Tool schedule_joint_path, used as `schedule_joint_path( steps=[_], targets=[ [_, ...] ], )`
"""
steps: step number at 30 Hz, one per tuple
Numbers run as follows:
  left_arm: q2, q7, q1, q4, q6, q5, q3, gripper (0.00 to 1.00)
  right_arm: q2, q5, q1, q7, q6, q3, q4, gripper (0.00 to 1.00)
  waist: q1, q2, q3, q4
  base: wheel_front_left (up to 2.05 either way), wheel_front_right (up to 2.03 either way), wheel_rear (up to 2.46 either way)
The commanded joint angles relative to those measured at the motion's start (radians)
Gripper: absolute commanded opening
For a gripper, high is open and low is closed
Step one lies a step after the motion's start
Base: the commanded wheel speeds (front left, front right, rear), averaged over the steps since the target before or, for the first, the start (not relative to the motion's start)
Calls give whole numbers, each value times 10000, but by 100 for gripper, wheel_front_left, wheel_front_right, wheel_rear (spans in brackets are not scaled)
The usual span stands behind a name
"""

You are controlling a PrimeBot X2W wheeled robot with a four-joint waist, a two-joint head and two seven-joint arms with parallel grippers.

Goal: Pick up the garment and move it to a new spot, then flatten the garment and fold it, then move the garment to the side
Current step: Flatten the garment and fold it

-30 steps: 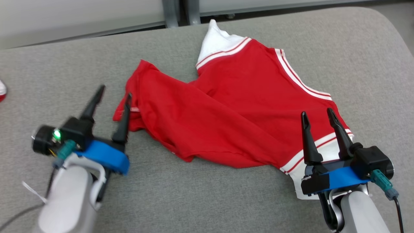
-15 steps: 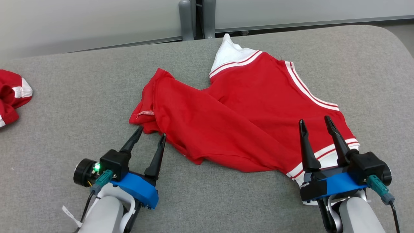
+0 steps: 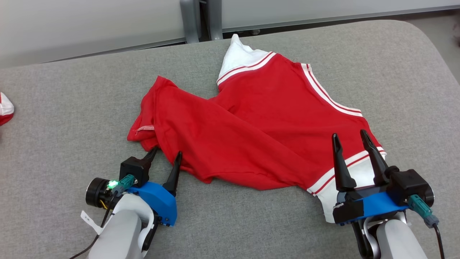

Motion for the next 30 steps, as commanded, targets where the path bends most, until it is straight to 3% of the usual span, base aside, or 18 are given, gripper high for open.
schedule_joint_path(
  steps=[1,5,6,8,9,19,30],
  targets=[
    [-2,134,-154,268,145,-16,-10,100,2,44,24,-6,-3,13,4,100,1,0,19,-80,0,0,0],
    [-48,270,-233,626,69,-124,-100,100,2,92,67,-6,-3,-33,-14,100,1,0,22,-154,0,0,0],
    [-69,313,-215,690,41,-171,-133,94,1,103,77,-6,-3,-43,-11,100,1,0,22,-162,0,0,0],
    [-91,279,-232,739,-16,-231,-175,26,1,127,91,-6,-3,-61,-18,100,1,0,16,-170,0,0,0],
    [-100,245,-236,747,-55,-249,-208,0,1,133,105,-6,-3,-66,-24,100,1,0,14,-170,0,0,0],
    [110,-122,-53,88,-118,-348,-276,0,1,101,315,-6,-3,-304,-24,100,1,0,-257,255,0,0,0],
    [838,579,972,-2654,98,-221,-509,0,0,154,693,-6,-3,-466,29,100,1,0,-649,1032,0,0,0]
  ],
)
